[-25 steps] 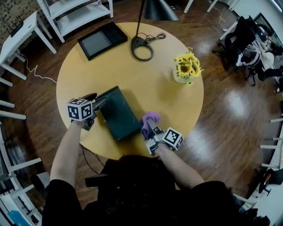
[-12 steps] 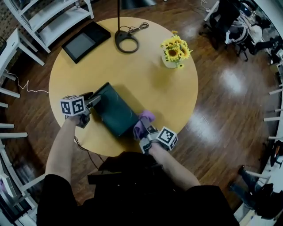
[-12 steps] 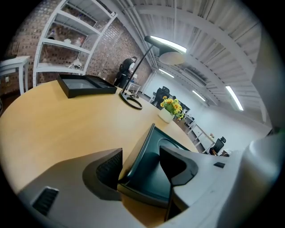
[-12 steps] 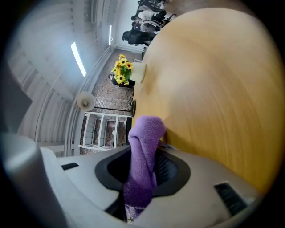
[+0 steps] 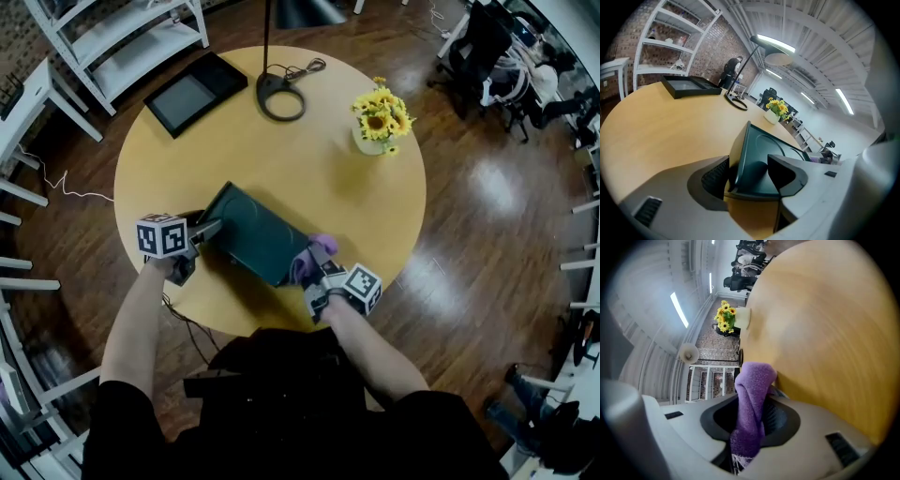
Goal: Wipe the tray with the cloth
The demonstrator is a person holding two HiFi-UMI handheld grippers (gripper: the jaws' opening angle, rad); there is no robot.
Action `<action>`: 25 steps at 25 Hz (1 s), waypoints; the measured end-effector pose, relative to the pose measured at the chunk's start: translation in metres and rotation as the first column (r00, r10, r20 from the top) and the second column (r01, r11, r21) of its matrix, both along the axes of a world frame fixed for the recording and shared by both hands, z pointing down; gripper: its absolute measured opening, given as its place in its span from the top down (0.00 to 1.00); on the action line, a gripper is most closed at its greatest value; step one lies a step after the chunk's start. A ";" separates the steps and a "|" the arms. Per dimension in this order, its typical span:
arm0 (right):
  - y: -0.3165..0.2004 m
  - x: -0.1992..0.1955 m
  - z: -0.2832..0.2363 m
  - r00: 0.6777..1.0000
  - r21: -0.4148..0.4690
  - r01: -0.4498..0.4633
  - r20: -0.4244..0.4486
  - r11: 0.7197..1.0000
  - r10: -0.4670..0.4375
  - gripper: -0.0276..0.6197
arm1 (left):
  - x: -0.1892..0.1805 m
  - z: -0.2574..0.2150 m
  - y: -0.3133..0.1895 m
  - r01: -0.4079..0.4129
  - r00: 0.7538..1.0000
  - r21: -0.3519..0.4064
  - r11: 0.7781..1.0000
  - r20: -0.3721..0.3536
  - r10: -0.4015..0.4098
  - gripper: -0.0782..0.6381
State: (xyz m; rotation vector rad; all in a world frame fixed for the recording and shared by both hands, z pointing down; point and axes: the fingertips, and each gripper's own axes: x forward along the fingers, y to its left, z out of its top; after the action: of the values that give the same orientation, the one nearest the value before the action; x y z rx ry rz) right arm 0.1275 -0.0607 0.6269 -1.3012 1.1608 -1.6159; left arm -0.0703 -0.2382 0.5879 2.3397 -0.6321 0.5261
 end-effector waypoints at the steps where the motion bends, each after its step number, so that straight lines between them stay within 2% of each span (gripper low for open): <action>1: -0.012 0.011 0.000 1.000 0.003 0.013 -0.020 1.000 -0.013 0.80 | -0.003 0.000 0.007 0.002 1.000 -0.007 1.000 -0.003 -0.002 0.54; 6: -0.083 0.056 0.002 0.982 0.004 0.147 -0.117 0.989 -0.146 0.80 | -0.010 0.000 0.051 0.070 0.994 -0.063 0.996 -0.076 -0.075 0.54; 8: -0.107 0.061 0.003 0.964 -0.020 0.228 -0.135 0.973 -0.229 0.79 | -0.011 -0.002 0.070 0.120 0.987 -0.079 0.990 -0.102 -0.127 0.54; 10: -0.126 0.057 -0.001 0.933 -0.050 0.329 -0.137 0.943 -0.333 0.79 | -0.009 -0.004 0.091 0.158 0.979 -0.088 0.984 -0.117 -0.167 0.54; 12: -0.145 0.055 -0.006 0.878 -0.070 0.437 -0.185 0.897 -0.442 0.79 | -0.004 -0.005 0.111 0.180 0.971 -0.113 0.977 -0.140 -0.195 0.57; 15: -0.165 0.043 -0.010 0.750 -0.101 0.588 -0.302 0.802 -0.588 0.79 | -0.002 -0.004 0.136 0.223 0.954 -0.154 0.963 -0.167 -0.248 0.58; 16: -0.167 0.038 -0.010 0.718 -0.104 0.622 -0.322 0.776 -0.618 0.79 | -0.003 -0.002 0.141 0.241 0.948 -0.162 0.957 -0.172 -0.268 0.59; 17: -0.168 0.034 -0.010 0.700 -0.101 0.640 -0.330 0.761 -0.633 0.79 | -0.006 -0.001 0.144 0.260 0.941 -0.168 0.951 -0.177 -0.289 0.59; 19: -0.163 0.031 -0.010 0.696 -0.084 0.648 -0.337 0.757 -0.633 0.79 | -0.010 0.002 0.147 0.290 0.928 -0.176 0.941 -0.187 -0.321 0.61; 21: -0.153 0.032 -0.010 0.706 -0.070 0.640 -0.340 0.765 -0.621 0.79 | -0.012 0.003 0.146 0.304 0.923 -0.176 0.936 -0.191 -0.335 0.61; 23: -0.139 0.037 -0.008 0.718 -0.061 0.631 -0.331 0.773 -0.612 0.79 | -0.012 0.004 0.145 0.298 0.927 -0.169 0.940 -0.183 -0.327 0.61; 25: -0.124 0.040 -0.006 0.743 -0.057 0.610 -0.305 0.790 -0.596 0.79 | -0.011 0.004 0.144 0.282 0.935 -0.160 0.946 -0.174 -0.308 0.61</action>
State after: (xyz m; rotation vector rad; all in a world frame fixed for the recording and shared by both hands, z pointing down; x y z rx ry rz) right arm 0.1672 -0.1848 0.6211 -1.2421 1.9657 -1.8474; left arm -0.0813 -0.0941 0.5921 2.0884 -0.8104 0.1895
